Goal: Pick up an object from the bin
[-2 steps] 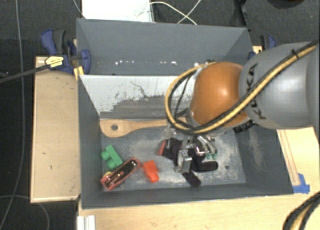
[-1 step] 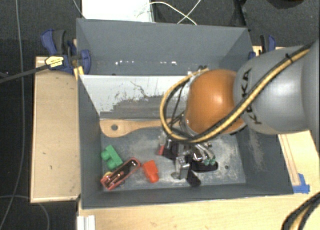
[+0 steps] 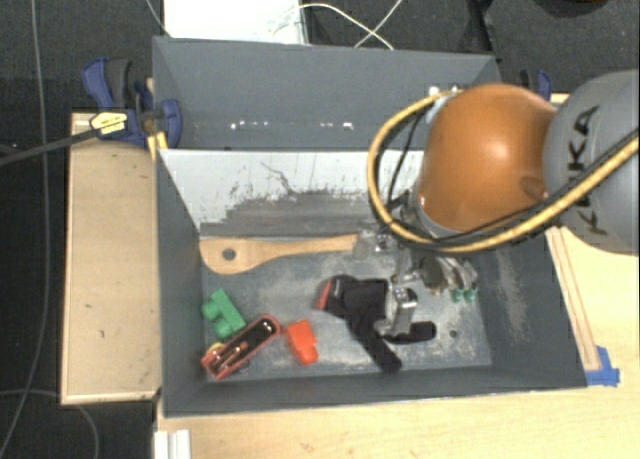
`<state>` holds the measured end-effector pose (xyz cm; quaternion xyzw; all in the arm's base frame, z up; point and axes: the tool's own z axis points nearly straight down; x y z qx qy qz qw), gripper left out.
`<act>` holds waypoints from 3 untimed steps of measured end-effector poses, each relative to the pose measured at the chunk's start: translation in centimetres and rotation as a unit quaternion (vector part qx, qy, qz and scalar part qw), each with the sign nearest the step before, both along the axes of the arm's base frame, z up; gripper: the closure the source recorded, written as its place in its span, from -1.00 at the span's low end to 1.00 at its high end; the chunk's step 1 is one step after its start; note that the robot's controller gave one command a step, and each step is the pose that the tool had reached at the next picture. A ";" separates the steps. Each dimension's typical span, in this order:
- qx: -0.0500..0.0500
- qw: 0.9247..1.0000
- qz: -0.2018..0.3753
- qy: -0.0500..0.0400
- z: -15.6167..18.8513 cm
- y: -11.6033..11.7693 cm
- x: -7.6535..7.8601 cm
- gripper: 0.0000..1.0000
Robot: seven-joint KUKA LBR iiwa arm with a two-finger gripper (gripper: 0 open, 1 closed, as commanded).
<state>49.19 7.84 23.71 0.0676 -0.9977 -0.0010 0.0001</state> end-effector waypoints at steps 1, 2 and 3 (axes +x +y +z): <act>0.001 1.000 -0.003 -0.009 2.0 -0.3 1.5 -1.00; 0.000 0.999 0.032 -0.002 -8.6 -1.6 2.7 -1.00; 0.002 1.000 -0.017 -0.013 -7.3 1.5 3.0 -1.00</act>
Offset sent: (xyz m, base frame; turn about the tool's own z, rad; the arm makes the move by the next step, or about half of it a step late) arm 0.0282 -0.0156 -0.0830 -0.0654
